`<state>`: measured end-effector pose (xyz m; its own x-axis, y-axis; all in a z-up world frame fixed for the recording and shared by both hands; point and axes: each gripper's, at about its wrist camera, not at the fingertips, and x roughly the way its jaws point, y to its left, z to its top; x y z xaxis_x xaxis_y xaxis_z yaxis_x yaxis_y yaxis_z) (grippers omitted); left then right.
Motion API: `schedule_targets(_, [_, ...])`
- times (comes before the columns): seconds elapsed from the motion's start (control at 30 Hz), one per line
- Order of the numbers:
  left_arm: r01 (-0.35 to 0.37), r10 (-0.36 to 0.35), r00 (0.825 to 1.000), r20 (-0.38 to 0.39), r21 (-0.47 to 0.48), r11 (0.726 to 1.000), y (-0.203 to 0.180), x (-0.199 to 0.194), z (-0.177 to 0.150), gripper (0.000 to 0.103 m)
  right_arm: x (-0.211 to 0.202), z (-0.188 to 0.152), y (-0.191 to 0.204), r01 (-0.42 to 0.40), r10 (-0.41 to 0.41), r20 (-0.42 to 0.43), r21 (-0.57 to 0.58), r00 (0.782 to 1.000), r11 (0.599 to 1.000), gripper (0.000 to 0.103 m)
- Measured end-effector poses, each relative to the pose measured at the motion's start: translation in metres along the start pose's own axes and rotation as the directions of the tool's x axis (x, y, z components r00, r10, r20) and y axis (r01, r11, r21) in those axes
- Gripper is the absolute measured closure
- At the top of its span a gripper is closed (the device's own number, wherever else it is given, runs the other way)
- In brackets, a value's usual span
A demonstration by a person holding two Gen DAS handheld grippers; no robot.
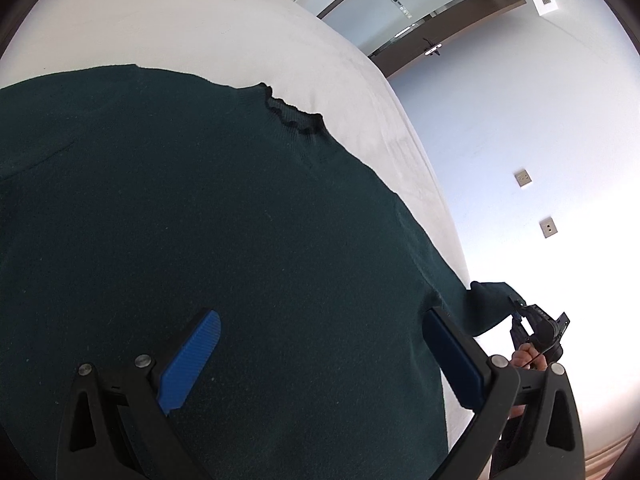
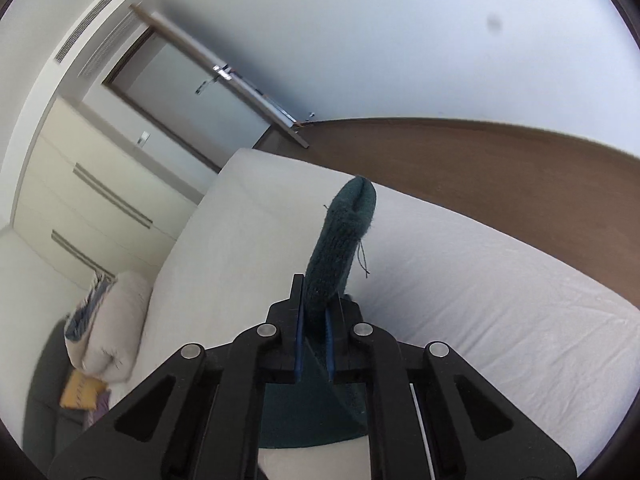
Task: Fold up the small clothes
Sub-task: 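Carry the held sleeve across the sweater body toward the left gripper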
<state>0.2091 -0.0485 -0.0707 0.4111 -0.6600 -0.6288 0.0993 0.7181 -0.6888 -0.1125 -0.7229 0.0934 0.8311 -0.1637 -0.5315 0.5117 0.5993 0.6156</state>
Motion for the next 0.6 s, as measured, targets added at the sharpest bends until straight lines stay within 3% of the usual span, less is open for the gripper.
schedule_targets(0.07, [0.039,-0.039,0.999,-0.010,-0.024,0.999,-0.001,0.008,0.009,0.000,0.011,-0.020,0.066,0.009,-0.015,-0.029,-0.202,0.999,0.979,0.096])
schedule_targets(0.13, [0.078,-0.079,0.997,-0.021,-0.046,0.996,-0.003,0.016,0.016,0.000,0.030,-0.054,0.129,-0.018,-0.014,-0.077,-0.393,0.997,0.919,0.096])
schedule_targets(0.27, [0.180,-0.187,0.979,-0.076,-0.087,0.980,-0.010,0.038,0.031,0.000,0.068,-0.140,0.217,-0.079,-0.038,-0.173,-0.620,0.984,0.780,0.097])
schedule_targets(0.33, [0.229,-0.243,0.962,-0.126,-0.112,0.967,-0.014,0.052,0.040,0.000,0.094,-0.170,0.241,-0.094,-0.062,-0.202,-0.681,0.977,0.726,0.097])
schedule_targets(0.43, [0.254,-0.270,0.948,-0.170,-0.112,0.961,-0.026,0.066,0.049,0.000,0.110,-0.216,0.261,-0.094,-0.101,-0.197,-0.780,0.975,0.619,0.097])
schedule_targets(0.47, [0.264,-0.282,0.942,-0.182,-0.116,0.958,-0.028,0.071,0.053,0.000,0.089,-0.247,0.261,-0.103,-0.104,-0.203,-0.796,0.974,0.596,0.097])
schedule_targets(0.5, [0.275,-0.296,0.935,-0.195,-0.130,0.953,-0.030,0.076,0.056,0.000,0.095,-0.254,0.264,-0.110,-0.113,-0.214,-0.809,0.970,0.578,0.097])
schedule_targets(0.6, [0.285,-0.318,0.918,-0.239,-0.161,0.945,-0.034,0.097,0.063,0.000,0.059,-0.318,0.237,-0.121,-0.139,-0.230,-0.833,0.963,0.540,0.097])
